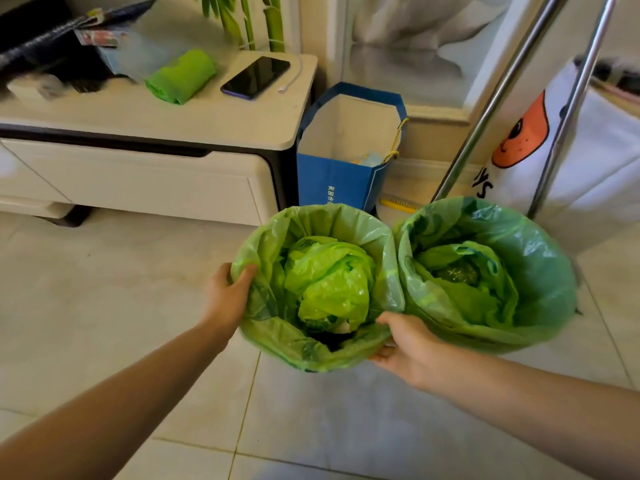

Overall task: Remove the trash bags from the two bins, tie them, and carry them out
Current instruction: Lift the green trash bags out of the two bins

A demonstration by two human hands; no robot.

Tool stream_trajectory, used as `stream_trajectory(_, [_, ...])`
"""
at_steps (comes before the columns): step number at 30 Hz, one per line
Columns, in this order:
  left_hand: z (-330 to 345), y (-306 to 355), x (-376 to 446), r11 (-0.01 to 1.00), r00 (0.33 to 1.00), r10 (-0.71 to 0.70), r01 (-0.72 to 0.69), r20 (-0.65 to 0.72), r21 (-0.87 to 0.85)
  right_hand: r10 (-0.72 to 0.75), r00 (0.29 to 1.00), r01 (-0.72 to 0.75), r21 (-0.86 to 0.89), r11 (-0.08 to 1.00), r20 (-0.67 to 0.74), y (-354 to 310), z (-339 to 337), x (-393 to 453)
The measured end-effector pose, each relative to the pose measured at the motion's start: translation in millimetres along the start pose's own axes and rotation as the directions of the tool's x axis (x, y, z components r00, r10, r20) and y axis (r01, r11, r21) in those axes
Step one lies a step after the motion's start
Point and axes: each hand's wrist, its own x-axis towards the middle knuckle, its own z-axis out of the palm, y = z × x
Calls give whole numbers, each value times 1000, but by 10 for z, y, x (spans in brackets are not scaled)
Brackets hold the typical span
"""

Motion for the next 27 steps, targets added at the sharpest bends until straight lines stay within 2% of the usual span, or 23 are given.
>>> stream_trajectory(2, [-51, 36, 31, 999, 999, -48, 48, 8, -19, 11, 1000, -11, 27, 1000, 18, 5, -26, -59])
stream_trajectory(6, [-176, 103, 56, 965, 964, -246, 253, 101, -63, -24, 999, 23, 45, 999, 30, 5, -87, -213])
stream_trajectory(10, [-311, 211, -28, 961, 951, -267, 275, 158, -37, -125, 992, 125, 5, 992, 14, -34, -139, -349])
stream_trajectory(15, [-390, 516, -81, 947, 948, -275, 296, 161, -126, -245, 968, 248, -78, 966, 47, -300, -117, -546])
stream_trajectory(20, [-357, 912, -46, 934, 951, -238, 280, 195, -221, -314, 946, 324, -241, 915, 82, -633, 39, -613])
stream_trajectory(23, [-277, 1105, -69, 951, 976, -172, 201, 136, -234, -399, 914, 400, -299, 866, 68, -726, 89, -635])
stream_trajectory(27, [-227, 1243, -212, 972, 989, -48, 78, 138, -221, -528, 840, 512, -512, 690, 128, -677, 50, -757])
